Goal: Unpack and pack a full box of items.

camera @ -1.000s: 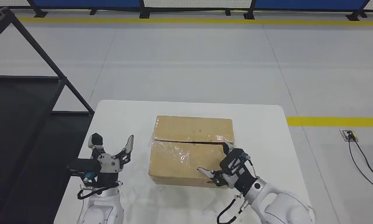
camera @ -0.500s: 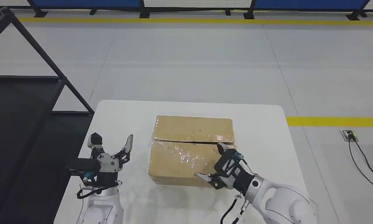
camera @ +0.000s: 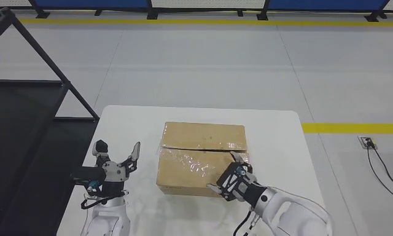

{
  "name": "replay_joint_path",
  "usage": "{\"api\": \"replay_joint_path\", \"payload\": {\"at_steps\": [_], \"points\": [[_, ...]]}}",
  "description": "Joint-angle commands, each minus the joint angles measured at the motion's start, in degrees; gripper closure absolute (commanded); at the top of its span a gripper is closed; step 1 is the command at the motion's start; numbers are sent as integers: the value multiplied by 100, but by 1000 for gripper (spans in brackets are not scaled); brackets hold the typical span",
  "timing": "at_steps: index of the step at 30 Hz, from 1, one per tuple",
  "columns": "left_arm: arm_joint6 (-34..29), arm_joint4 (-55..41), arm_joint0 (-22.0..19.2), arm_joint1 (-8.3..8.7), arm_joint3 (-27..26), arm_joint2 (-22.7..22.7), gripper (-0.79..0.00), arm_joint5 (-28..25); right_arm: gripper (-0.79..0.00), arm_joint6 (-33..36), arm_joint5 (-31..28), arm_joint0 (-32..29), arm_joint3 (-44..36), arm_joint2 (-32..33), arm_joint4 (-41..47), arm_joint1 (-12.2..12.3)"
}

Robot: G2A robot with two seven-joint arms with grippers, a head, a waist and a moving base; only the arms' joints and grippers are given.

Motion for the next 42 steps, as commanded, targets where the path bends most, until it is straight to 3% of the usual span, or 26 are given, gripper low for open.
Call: {"api": "replay_joint_path", "payload": {"at_steps": [1, 6, 25, 34, 42], "points": [[0, 9, 2, 0, -1, 3, -785, -7, -785, -66, 264, -12, -12, -292, -800, 2], [7, 2, 3, -2, -15, 16, -785, -14, -785, -141, 739, -1, 118, -867, -1953, -9], [-13, 20, 15, 3, -32, -7, -785, -69, -785, 99, 2075, 72, 447, -1454, -3687, -100], [-8, 13, -1, 2, -28, -14, -785, -66, -785, -20, 2288, 113, 572, -1335, -3448, -152], [13, 9, 1, 0, -25, -19, -785, -40, -785, -236, 1420, 229, 685, -806, -1696, -161]]}}
